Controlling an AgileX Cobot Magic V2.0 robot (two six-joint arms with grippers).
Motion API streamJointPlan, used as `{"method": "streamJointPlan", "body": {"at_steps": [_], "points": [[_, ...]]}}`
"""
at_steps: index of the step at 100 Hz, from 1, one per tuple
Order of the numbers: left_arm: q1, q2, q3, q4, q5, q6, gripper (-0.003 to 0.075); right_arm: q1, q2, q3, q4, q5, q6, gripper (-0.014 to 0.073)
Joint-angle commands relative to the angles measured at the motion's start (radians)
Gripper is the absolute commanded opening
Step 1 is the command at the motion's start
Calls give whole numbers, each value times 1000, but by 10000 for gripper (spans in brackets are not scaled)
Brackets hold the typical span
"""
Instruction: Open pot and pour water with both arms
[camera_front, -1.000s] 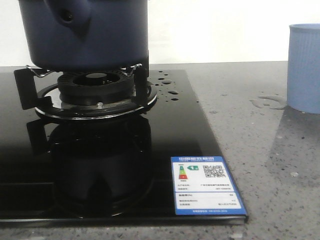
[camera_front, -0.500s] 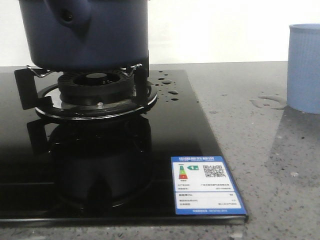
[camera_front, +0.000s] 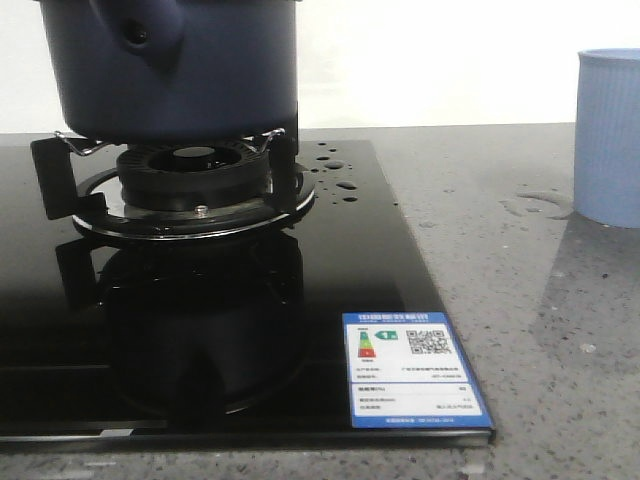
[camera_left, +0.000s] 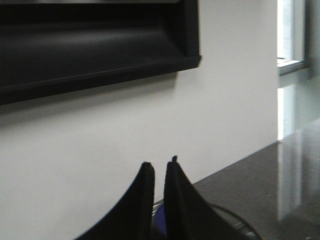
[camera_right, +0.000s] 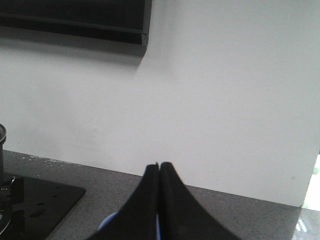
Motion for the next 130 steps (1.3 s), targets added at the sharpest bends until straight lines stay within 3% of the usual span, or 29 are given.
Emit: {"method": "streamJointPlan", "body": {"at_steps": [1, 13, 45, 130], "points": [[-2, -155, 114, -43, -158, -13, -20, -2, -92, 41, -26, -62, -4, -74], [-2, -323, 318, -43, -242, -13, -19, -2, -218, 151, -13, -62, -4, -74], [-2, -596, 645, -45, -232, -13, -20, -2, -308, 244, 21, -82, -4, -74], [-7, -620, 679, -33, -232, -13, -19, -2, -308, 244, 21, -107, -4, -74]]}}
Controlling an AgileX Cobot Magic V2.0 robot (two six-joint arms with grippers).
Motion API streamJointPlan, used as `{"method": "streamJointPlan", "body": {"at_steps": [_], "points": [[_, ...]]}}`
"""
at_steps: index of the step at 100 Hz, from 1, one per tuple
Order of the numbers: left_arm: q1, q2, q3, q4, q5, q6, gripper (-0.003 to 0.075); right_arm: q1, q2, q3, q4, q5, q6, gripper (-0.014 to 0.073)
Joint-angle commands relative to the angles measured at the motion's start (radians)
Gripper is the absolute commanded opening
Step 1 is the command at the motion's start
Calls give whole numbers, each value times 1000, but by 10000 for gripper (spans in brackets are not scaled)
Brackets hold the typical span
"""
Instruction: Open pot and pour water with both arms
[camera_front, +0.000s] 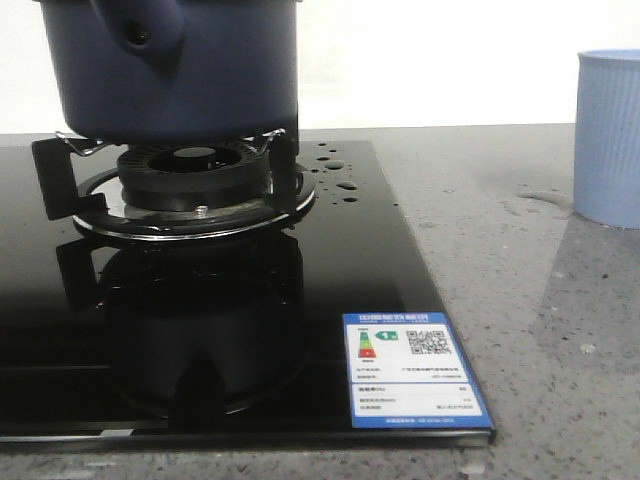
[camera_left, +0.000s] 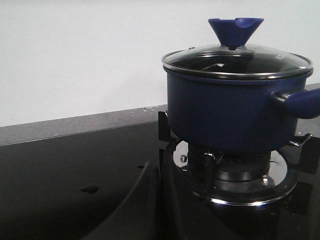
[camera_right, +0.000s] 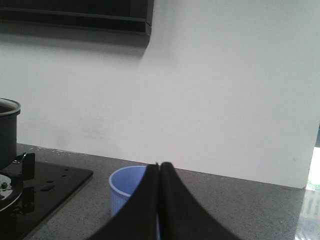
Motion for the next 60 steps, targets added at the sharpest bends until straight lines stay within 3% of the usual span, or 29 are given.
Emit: {"method": "streamJointPlan", "body": {"at_steps": [1, 9, 16, 23, 30, 35, 39, 45, 60], "points": [[-7, 3, -31, -7, 7, -12, -19, -2, 11, -24, 0, -82, -4, -74], [-7, -20, -33, 133, 7, -27, -20, -2, 11, -24, 0, -82, -4, -74], [-7, -41, -33, 382, -6, -234, -20, -2, 11, -24, 0, -82, -4, -74], [-7, -55, -31, 791, -18, -629, -20, -2, 11, -24, 0, -82, -4, -74], [-7, -65, -25, 1233, -18, -1136, -20, -2, 11, -24, 0, -82, -4, -74], [-7, -74, -11, 1496, -18, -1350, -20, -2, 11, -24, 0, -82, -4, -74], [-7, -79, 5, 1604, -28, -1508, -20, -2, 11, -24, 0, -82, -4, -74], [-7, -99, 36, 1681, -59, -1556, -20, -2, 11, -24, 0, -82, -4, -74], [16, -166, 146, 1678, -150, -1556, -20, -2, 11, -24, 0, -82, -4, -74]]}}
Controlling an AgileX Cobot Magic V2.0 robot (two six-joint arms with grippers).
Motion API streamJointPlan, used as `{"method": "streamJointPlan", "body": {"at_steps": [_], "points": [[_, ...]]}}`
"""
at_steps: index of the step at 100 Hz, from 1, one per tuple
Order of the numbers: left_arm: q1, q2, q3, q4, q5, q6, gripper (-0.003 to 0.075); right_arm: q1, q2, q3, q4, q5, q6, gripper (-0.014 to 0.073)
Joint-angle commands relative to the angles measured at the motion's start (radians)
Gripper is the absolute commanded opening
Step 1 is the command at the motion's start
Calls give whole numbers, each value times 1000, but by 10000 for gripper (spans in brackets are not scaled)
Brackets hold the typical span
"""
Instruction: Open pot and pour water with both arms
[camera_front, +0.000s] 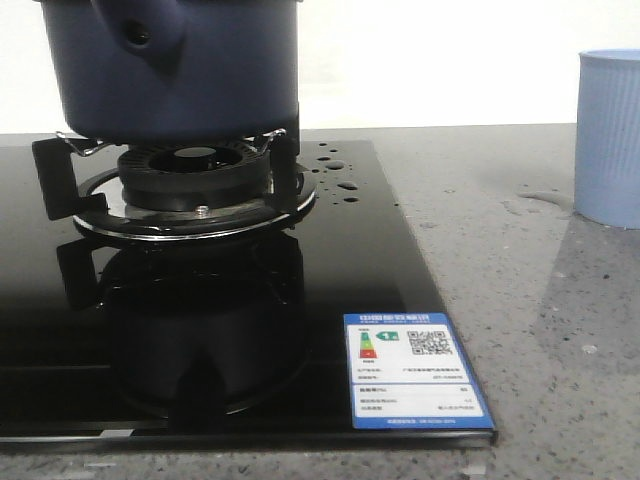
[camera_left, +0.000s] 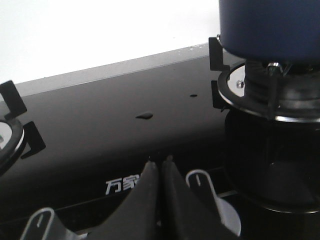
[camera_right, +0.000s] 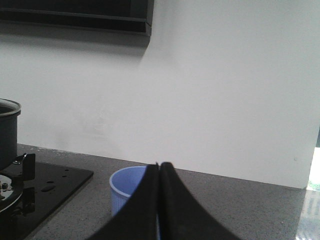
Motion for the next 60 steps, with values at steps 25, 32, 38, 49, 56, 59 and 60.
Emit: {"method": "streamJointPlan", "body": {"at_steps": [25, 32, 38, 49, 56, 59, 60], "points": [[114, -156, 99, 14, 29, -48, -20, -2, 11, -24, -2, -82, -4, -74], [129, -154, 99, 7, 96, -48, -20, -2, 11, -23, -2, -82, -4, -74], [134, -154, 99, -9, 140, -48, -19, -2, 11, -23, -2, -82, -4, -74], [134, -154, 99, -9, 140, -48, -19, -2, 11, -23, -2, -82, -4, -74], [134, -154, 99, -9, 140, -48, -19, -2, 11, -23, -2, -82, -4, -74], [134, -154, 99, -9, 140, -48, -20, -2, 11, -23, -2, -82, -4, -74], [134, -154, 99, -9, 140, -48, -20, -2, 11, -23, -2, -82, -4, -74]]}}
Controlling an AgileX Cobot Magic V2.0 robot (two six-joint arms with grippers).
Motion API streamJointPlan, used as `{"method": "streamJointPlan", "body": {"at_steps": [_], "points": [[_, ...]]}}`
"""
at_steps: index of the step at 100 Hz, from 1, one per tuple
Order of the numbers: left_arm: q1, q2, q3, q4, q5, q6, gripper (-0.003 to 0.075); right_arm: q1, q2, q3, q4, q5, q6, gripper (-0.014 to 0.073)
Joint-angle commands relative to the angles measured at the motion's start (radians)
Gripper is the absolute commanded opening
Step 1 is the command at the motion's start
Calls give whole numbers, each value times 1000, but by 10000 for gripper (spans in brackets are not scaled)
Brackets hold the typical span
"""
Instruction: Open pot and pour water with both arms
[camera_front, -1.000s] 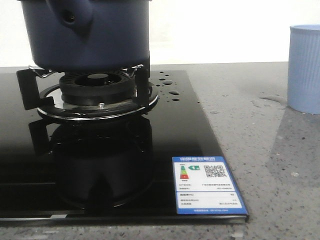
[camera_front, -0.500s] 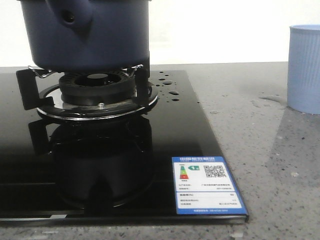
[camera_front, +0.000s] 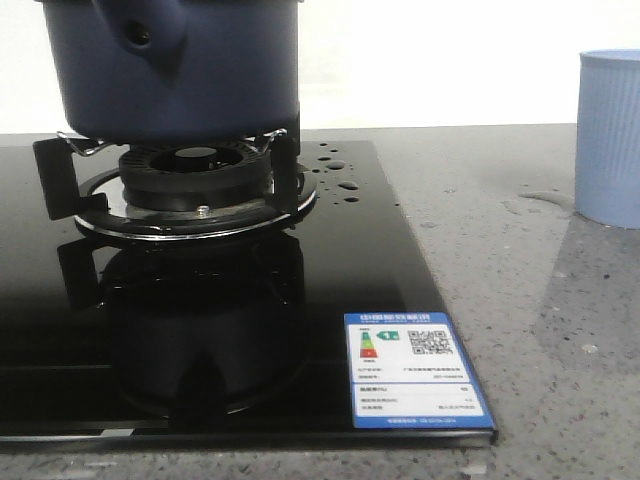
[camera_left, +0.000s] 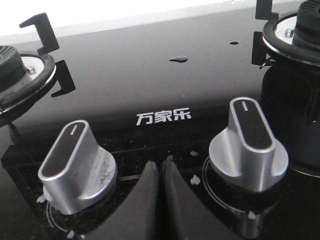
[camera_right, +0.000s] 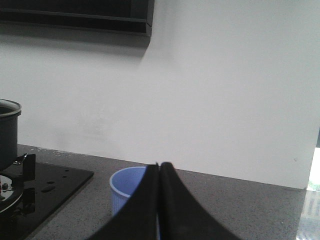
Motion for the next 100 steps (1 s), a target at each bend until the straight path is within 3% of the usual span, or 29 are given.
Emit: {"method": "streamJointPlan", "body": {"at_steps": [1, 75, 100], "points": [[1, -28, 39, -9, -34, -11, -19, -2, 11, -23, -2, -75, -4, -74], [1, -28, 39, -9, -34, -11, -19, -2, 11, -15, -2, -39, -4, -74], [1, -28, 39, -9, -34, -11, -19, -10, 11, 189, 81, -30, -12, -74]]}}
